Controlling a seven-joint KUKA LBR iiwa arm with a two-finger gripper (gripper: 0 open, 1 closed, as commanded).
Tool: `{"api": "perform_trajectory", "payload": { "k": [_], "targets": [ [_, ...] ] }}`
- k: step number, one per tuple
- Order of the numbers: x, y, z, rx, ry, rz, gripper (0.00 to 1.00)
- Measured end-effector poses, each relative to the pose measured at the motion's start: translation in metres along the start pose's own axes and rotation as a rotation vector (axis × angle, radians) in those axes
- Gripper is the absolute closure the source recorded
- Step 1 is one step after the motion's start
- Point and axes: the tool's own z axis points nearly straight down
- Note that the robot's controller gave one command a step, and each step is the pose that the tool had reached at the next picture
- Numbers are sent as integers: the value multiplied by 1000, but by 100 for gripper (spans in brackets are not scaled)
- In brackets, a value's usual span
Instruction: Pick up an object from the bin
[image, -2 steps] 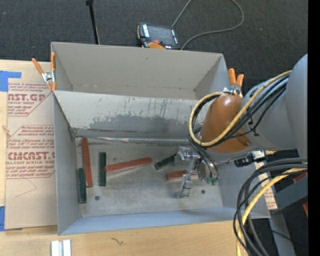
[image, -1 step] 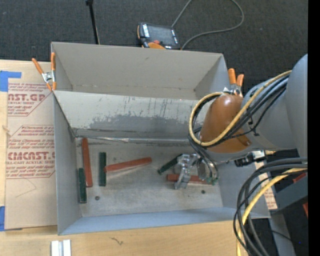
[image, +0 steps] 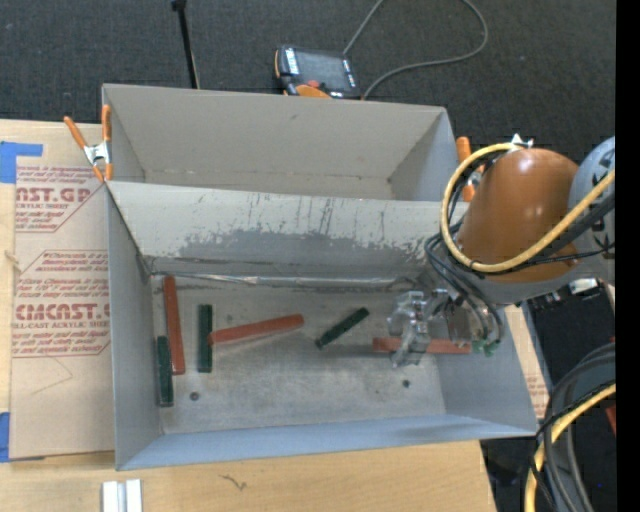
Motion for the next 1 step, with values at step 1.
{"api": "perform_trajectory", "payload": {
  "k": [1],
  "targets": [
    [-16, 17, -126, -1, -4, -73, 100]
  ]
}}
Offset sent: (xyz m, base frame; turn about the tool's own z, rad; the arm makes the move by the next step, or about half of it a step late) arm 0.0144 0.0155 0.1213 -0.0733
